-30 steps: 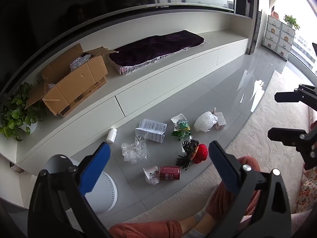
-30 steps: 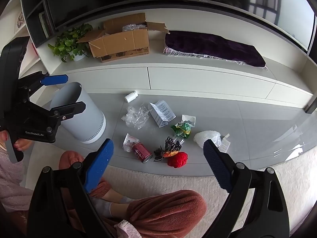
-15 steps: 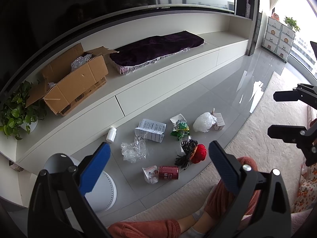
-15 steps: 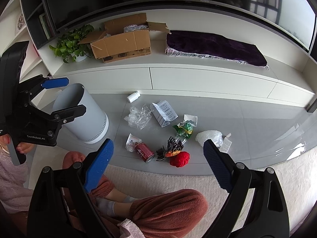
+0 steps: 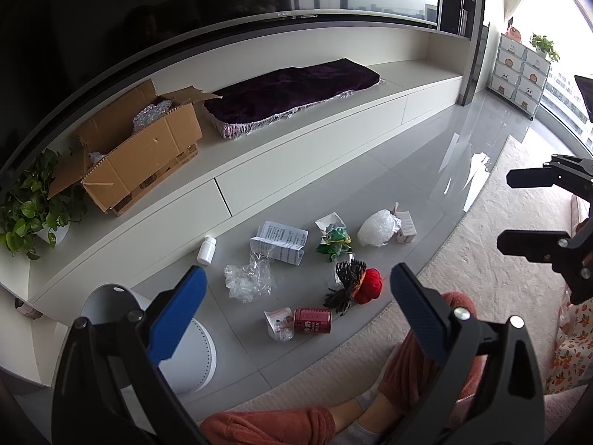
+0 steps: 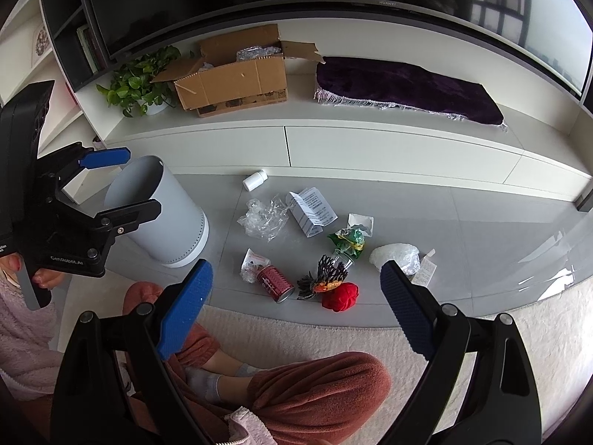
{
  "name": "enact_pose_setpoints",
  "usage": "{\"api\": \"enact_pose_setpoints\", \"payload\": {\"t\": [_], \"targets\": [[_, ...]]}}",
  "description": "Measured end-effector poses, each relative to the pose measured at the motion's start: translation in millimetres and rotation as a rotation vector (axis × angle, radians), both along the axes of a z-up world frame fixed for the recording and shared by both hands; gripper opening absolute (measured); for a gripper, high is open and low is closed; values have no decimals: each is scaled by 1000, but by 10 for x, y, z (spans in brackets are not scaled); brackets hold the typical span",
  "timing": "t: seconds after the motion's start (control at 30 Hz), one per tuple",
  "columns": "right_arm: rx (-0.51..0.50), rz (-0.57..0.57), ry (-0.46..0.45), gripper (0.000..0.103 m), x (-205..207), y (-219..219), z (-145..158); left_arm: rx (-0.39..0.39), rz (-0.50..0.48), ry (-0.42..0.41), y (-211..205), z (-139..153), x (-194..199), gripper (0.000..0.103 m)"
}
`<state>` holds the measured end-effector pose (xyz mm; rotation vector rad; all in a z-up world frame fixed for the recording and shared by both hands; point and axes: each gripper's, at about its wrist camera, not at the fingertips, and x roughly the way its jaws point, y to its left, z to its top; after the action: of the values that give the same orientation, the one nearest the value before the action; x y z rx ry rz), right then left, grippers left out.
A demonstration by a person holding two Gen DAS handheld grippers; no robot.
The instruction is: Collect trash
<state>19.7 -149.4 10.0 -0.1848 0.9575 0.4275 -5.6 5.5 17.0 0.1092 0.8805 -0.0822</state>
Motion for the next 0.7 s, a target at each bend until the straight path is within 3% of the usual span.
{"api": "enact_pose_setpoints", "payload": {"t": [0.7], "targets": [[1,-2,-5,89,-17,-19,75,0,-2,-1,5,9,-20,99]]}}
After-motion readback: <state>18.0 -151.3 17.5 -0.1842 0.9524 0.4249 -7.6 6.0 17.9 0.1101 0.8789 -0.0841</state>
